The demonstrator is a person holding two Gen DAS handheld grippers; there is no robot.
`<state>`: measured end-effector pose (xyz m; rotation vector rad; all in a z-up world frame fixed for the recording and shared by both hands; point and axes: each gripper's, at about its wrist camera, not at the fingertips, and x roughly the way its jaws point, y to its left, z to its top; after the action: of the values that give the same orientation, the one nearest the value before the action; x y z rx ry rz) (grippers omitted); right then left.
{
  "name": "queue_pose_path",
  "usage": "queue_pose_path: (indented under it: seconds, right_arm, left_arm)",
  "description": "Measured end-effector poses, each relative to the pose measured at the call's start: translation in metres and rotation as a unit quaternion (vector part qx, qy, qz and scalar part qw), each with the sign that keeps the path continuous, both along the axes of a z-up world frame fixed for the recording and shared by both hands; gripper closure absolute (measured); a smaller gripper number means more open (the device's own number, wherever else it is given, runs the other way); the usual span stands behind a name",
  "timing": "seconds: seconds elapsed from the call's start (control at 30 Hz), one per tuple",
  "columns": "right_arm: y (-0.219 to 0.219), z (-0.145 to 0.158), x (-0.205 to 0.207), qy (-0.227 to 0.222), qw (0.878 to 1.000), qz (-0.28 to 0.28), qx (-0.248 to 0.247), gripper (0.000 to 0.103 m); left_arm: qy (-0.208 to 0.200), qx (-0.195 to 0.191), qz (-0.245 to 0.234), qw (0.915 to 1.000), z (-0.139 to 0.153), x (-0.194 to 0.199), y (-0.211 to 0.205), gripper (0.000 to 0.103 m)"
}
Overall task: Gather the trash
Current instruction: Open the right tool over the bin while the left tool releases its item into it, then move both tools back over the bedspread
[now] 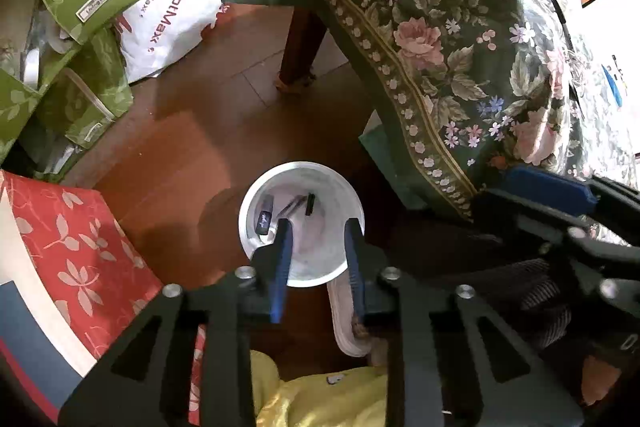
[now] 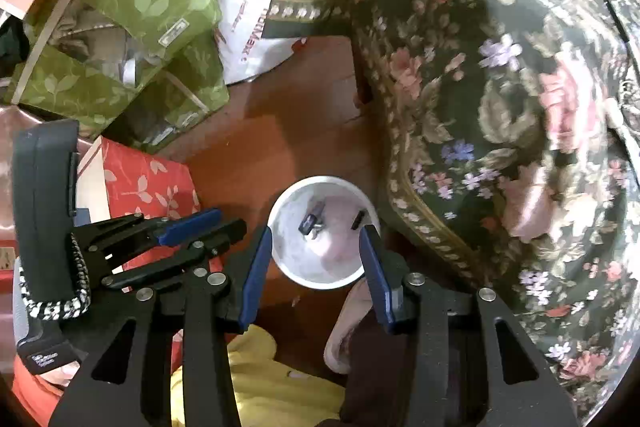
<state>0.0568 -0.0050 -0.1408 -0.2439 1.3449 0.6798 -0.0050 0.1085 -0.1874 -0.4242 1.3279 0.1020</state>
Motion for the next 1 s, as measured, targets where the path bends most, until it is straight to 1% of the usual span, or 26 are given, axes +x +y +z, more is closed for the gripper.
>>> queue_pose_path:
  seconds: [0.07, 0.17, 0.37, 0.53, 0.57, 0.67, 0.83, 0.87, 0.9, 0.97, 1.0]
  right_arm:
    - [-0.004, 0.007, -0.001, -0.012, 1.0, 0.0, 0.002, 0.061]
    - [-0.011, 0.021, -0.003, -0.038, 0.999, -0.004, 0.007, 0.061]
    - [-0.029, 0.057, -0.008, -0.109, 0.994, -0.01, 0.022, 0.061]
    - [-0.051, 0.09, -0.008, -0.176, 0.983, -0.027, 0.039, 0.061]
    - [-0.054, 0.094, -0.007, -0.183, 0.982, -0.03, 0.04, 0.061]
    - [-0.071, 0.113, -0.001, -0.212, 0.975, -0.046, 0.046, 0.061]
    - [-0.103, 0.132, 0.017, -0.245, 0.965, -0.076, 0.045, 0.061]
    - [-0.109, 0.134, 0.019, -0.249, 0.964, -0.08, 0.043, 0.058]
    - [-0.116, 0.135, 0.024, -0.252, 0.963, -0.086, 0.042, 0.05]
    - [-0.133, 0.137, 0.033, -0.263, 0.959, -0.1, 0.038, 0.039]
    - [-0.139, 0.137, 0.037, -0.268, 0.957, -0.106, 0.035, 0.038]
  left_arm:
    - [-0.006, 0.008, 0.001, 1.0, 0.006, -0.001, -0.002, 0.078]
    - [-0.026, 0.023, 0.003, 0.9994, 0.02, -0.003, -0.003, 0.078]
    - [-0.08, 0.053, 0.007, 0.9953, 0.06, -0.004, -0.01, 0.078]
    - [-0.128, 0.063, 0.001, 0.9898, 0.096, 0.001, -0.023, 0.078]
    - [-0.135, 0.065, -0.002, 0.9887, 0.102, 0.003, -0.027, 0.078]
    - [-0.156, 0.07, -0.014, 0.9851, 0.12, 0.011, -0.04, 0.073]
    - [-0.19, 0.072, -0.033, 0.9786, 0.143, 0.034, -0.064, 0.067]
    - [-0.195, 0.071, -0.036, 0.9775, 0.147, 0.04, -0.07, 0.064]
    - [-0.199, 0.071, -0.039, 0.9767, 0.149, 0.046, -0.075, 0.061]
    - [-0.204, 0.071, -0.043, 0.9753, 0.153, 0.06, -0.087, 0.055]
    - [-0.206, 0.071, -0.046, 0.975, 0.154, 0.066, -0.091, 0.051]
